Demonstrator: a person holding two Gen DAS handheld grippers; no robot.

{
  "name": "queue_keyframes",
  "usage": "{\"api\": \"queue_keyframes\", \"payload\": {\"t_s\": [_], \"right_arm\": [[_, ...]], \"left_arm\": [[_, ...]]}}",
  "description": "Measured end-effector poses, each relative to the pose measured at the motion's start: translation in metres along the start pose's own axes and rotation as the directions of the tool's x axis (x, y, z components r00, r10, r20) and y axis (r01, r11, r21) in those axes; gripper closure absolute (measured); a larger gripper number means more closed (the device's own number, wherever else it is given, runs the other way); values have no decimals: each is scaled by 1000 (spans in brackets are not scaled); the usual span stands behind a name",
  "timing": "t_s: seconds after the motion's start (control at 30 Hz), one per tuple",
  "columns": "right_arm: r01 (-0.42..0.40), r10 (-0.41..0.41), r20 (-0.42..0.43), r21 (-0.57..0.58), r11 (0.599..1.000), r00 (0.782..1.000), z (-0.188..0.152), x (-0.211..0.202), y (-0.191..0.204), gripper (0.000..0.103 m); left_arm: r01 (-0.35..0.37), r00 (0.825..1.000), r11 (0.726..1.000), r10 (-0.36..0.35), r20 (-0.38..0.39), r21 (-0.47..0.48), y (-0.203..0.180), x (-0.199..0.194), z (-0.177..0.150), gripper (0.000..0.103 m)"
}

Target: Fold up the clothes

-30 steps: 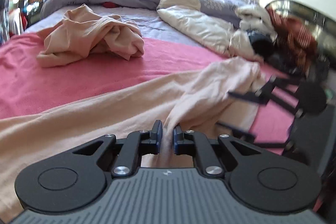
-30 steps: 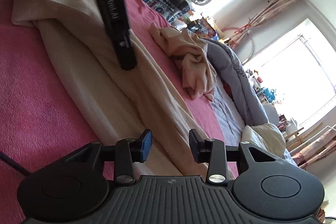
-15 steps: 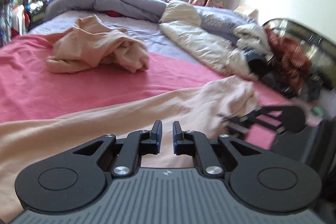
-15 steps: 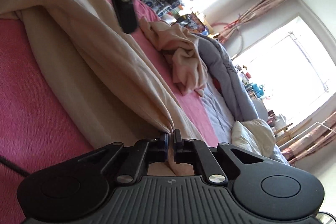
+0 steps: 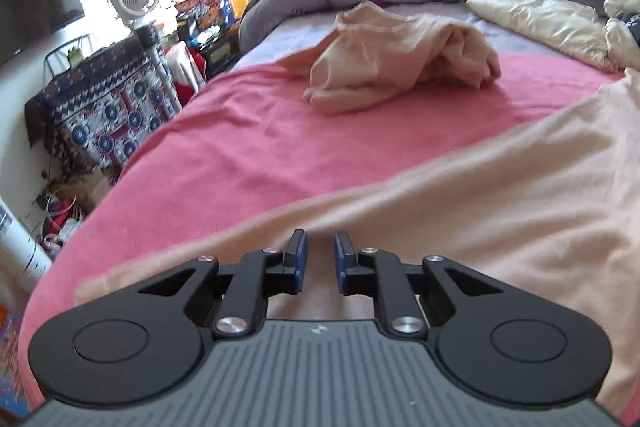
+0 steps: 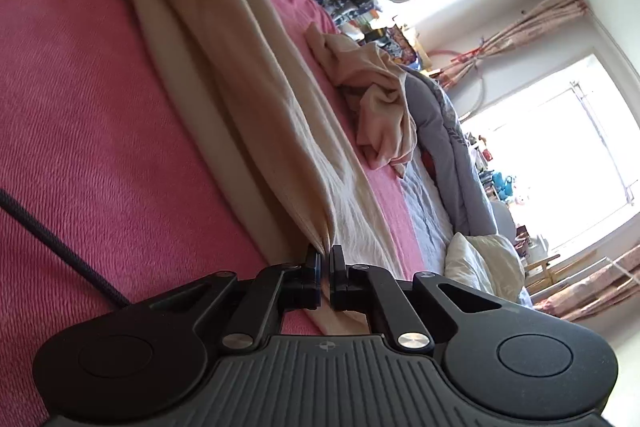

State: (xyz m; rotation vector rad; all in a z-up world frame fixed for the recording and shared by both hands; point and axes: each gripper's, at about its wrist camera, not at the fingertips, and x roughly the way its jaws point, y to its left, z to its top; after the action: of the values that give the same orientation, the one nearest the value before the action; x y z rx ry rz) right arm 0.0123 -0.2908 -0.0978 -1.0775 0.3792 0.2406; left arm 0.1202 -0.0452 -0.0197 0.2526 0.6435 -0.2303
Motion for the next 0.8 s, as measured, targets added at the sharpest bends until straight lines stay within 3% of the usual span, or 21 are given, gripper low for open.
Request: {"api": "queue_keyframes", "payload": {"t_s": [0.07, 0.13, 0.27, 0.33, 0.43, 0.53, 0.73, 0.8], "right_arm": [[30, -29, 27, -35, 999, 999, 0, -2, 5, 96], [46, -42, 62, -71, 996, 997, 4, -4, 12, 95], [20, -10, 96, -101, 995, 995, 16, 0, 21, 95], [-8, 16, 79, -95, 995, 997, 22, 9, 23, 92], [-44, 44, 42, -5, 999, 998, 28, 22, 14, 96], [-35, 35, 9, 61, 998, 999, 23, 19, 5, 99], [-36, 38, -36, 38, 999, 999, 0, -2, 6, 101], [-14, 14, -13, 0, 1000, 1000, -2, -7, 10, 101]], "left_arm": [[157, 986, 987, -158, 45, 32, -11, -4, 15, 83], [277, 959, 958, -281, 39, 77, -34, 1, 28, 70], [440, 898, 892, -435, -71, 99, -83, 39, 44, 68], [432, 896, 898, -417, -152, 82, -102, 66, 46, 68], [412, 905, 909, -398, -153, 72, -111, 81, 54, 65], [404, 902, 914, -390, -182, 41, -105, 89, 61, 72], [418, 894, 908, -408, -187, 17, -95, 96, 63, 76], [418, 893, 909, -409, -188, 10, -94, 96, 64, 76]]}}
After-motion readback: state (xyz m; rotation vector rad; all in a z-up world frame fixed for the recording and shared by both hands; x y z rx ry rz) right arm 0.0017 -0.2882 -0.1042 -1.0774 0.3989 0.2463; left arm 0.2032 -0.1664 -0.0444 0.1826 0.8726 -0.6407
